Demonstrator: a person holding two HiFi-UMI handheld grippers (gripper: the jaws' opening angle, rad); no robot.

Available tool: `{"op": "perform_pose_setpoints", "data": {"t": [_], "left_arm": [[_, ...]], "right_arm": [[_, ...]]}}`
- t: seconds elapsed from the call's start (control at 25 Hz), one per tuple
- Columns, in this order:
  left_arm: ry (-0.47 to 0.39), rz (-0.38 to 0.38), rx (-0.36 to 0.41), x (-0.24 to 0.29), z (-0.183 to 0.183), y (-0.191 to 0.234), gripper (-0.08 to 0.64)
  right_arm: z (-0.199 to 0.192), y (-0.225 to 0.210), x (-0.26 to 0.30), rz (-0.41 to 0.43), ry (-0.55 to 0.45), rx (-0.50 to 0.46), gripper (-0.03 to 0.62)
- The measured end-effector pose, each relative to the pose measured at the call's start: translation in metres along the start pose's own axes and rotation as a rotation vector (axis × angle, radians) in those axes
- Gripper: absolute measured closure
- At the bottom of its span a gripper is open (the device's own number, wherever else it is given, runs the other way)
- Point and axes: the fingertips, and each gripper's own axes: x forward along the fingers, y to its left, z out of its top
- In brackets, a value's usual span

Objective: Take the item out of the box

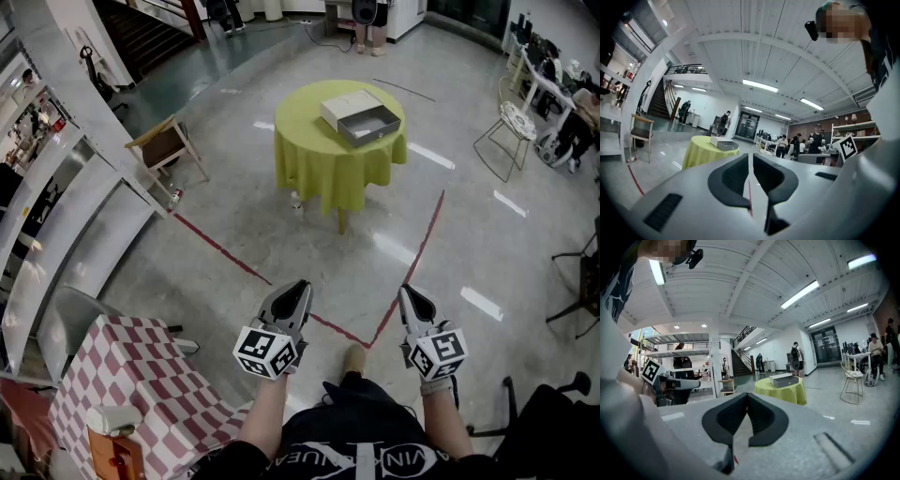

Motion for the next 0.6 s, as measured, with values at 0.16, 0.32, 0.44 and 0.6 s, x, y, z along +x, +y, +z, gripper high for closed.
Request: {"op": "perform_pose_setpoints", "data": {"t": [0.16, 0.32, 0.44, 0.6], "left_arm": [[0.025, -0.017, 0.011, 0.039, 0.006, 0.003, 0.526], [0.024, -0.003, 0.013, 0.075, 0.013, 0.013, 0.526], [0.023, 0.004, 0.01, 0.103, 0.015, 0.02, 0.526], [0.006, -0.005, 0.002, 0.134, 0.022, 0.02, 0.526]], "right_arm": [[0.01, -0.044, 0.018, -0.047, -0.016, 0.036, 0.586], [0.019, -0.077, 0.043, -0.044, -0.02, 0.035, 0.586], [0.025, -0.097, 0.06, -0.037, -0.019, 0.02, 0.586], [0.034, -0.119, 0.075, -0.026, -0.01, -0.003, 0.586]]}}
